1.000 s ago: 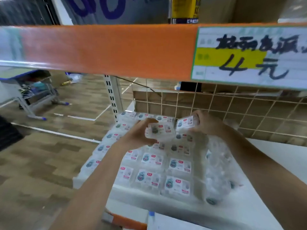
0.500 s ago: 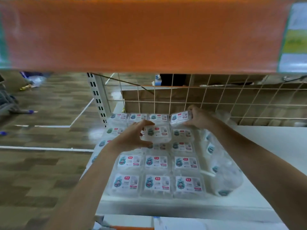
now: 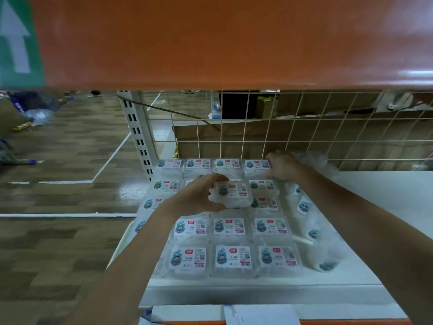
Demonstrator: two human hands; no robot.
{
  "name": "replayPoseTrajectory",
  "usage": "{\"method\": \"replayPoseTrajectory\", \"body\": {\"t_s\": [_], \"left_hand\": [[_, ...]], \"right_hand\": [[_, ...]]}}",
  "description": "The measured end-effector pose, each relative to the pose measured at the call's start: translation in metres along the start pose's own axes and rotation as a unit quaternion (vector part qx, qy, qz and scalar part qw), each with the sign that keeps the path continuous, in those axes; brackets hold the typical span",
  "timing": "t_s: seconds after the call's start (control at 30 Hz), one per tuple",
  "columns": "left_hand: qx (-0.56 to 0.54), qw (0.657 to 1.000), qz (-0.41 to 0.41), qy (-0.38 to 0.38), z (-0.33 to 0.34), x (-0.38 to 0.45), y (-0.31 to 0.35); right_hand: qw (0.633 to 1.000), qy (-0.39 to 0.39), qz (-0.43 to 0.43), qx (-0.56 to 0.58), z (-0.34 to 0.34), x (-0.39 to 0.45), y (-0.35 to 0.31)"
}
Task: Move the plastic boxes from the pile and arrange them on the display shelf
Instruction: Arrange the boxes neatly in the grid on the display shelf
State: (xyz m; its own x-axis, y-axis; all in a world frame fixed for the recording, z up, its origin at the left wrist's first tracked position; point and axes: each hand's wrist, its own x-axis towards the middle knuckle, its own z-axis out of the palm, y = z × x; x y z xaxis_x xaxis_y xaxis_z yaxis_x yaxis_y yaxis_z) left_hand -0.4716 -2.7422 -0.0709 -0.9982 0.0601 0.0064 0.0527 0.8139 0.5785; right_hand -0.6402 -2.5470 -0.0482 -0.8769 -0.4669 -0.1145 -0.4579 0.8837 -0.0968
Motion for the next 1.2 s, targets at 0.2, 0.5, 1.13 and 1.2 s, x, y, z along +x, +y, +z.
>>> {"method": "replayPoseTrajectory", "body": {"t_s": [0.2,0.5,1.13,1.2], "left_hand": [[0.012,1.0,0.016,-0.019,0.007,0.019,0.016],[0.069,0.996,0.051,-0.014,0.026,0.056,0.035],[0.109,0.99,0.055,0.064,0.046,0.069,0.028],[0.117,0.99,0.054,0.062,0.047,0.069,0.029]], "right_hand": [[1.0,0.004,-0.017,-0.012,-0.009,-0.005,0.001],[0.994,0.074,-0.08,-0.016,-0.021,-0.029,0.019],[0.987,0.094,-0.121,-0.04,-0.014,-0.05,0.032],[0.987,0.097,-0.124,-0.042,-0.013,-0.05,0.031]]}}
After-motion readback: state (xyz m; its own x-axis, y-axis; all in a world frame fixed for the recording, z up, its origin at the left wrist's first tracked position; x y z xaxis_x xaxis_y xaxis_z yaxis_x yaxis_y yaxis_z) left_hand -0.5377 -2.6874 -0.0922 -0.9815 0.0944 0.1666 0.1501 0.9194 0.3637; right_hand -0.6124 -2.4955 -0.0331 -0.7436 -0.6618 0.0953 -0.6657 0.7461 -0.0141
